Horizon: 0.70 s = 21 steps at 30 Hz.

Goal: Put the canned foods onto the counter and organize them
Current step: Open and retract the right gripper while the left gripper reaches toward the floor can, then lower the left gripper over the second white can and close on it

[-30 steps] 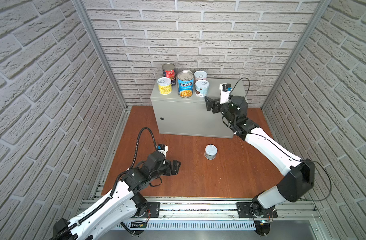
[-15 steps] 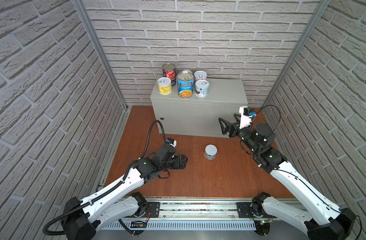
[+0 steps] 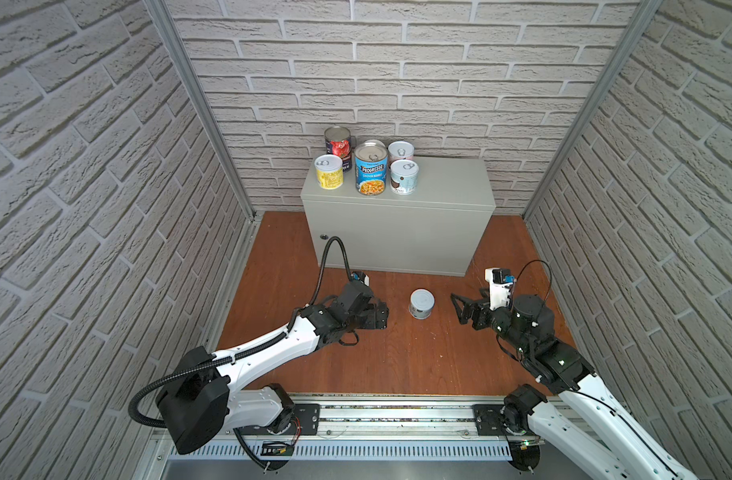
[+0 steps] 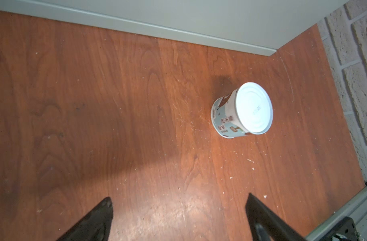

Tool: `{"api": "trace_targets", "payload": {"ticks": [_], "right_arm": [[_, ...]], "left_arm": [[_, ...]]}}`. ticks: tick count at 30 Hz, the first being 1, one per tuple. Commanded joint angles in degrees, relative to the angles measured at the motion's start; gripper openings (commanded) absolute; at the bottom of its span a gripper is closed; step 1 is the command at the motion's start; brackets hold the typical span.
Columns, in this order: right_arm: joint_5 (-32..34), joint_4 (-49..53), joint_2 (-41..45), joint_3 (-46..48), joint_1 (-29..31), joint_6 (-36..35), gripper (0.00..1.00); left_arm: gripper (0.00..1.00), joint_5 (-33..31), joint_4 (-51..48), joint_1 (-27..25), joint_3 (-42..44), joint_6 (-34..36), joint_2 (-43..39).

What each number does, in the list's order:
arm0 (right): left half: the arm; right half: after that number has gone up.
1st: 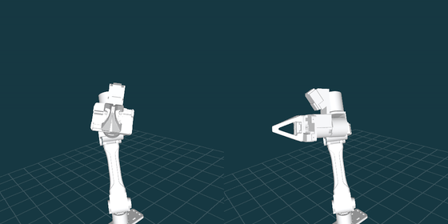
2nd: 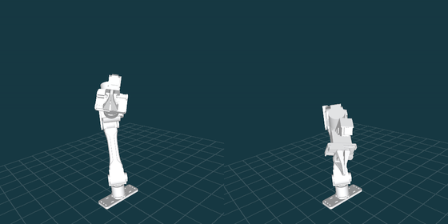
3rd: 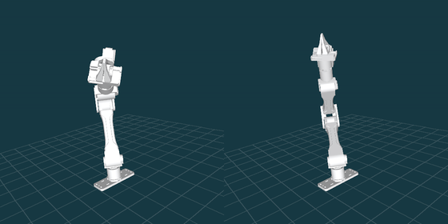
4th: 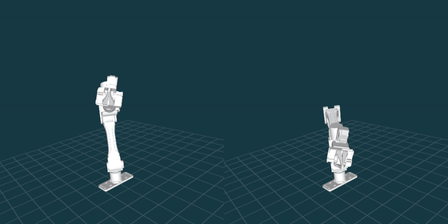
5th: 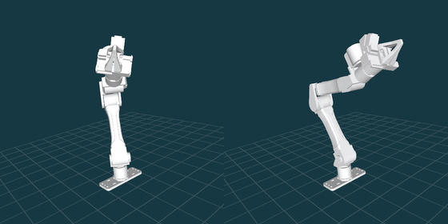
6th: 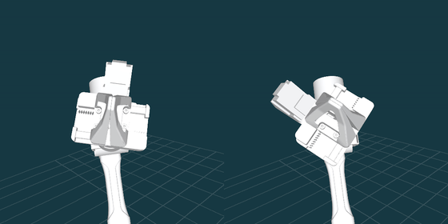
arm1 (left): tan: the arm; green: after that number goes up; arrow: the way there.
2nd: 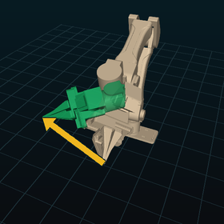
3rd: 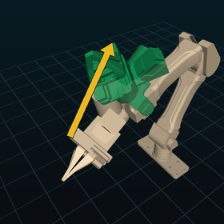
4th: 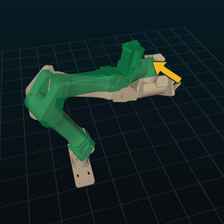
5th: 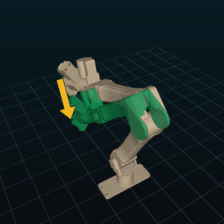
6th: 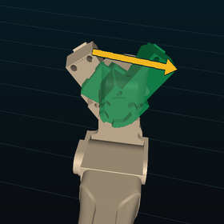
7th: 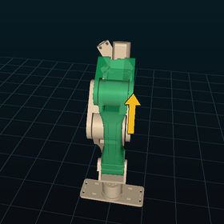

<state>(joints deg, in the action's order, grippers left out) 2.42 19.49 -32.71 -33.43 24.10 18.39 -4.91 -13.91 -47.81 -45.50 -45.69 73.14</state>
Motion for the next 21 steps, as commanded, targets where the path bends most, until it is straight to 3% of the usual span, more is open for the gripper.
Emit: {"api": "trace_targets", "payload": {"ticks": [1,13,21], "right_arm": [[-0.17,5.39,3.11,2.2,-0.19,0.68,0.97],[0.65,9.64,17.19,13.12,-0.22,5.99,0.97],[2.41,8.99,17.17,14.84,-0.19,6.29,0.97]], "left_arm": [[0.98,-0.71,6.25,-1.25,-3.04,0.51,2.6],[0.99,1.47,11.35,-3.38,-10.38,2.44,16.57],[0.98,4.75,12.03,-4.43,-16.2,3.06,23.73]]}}
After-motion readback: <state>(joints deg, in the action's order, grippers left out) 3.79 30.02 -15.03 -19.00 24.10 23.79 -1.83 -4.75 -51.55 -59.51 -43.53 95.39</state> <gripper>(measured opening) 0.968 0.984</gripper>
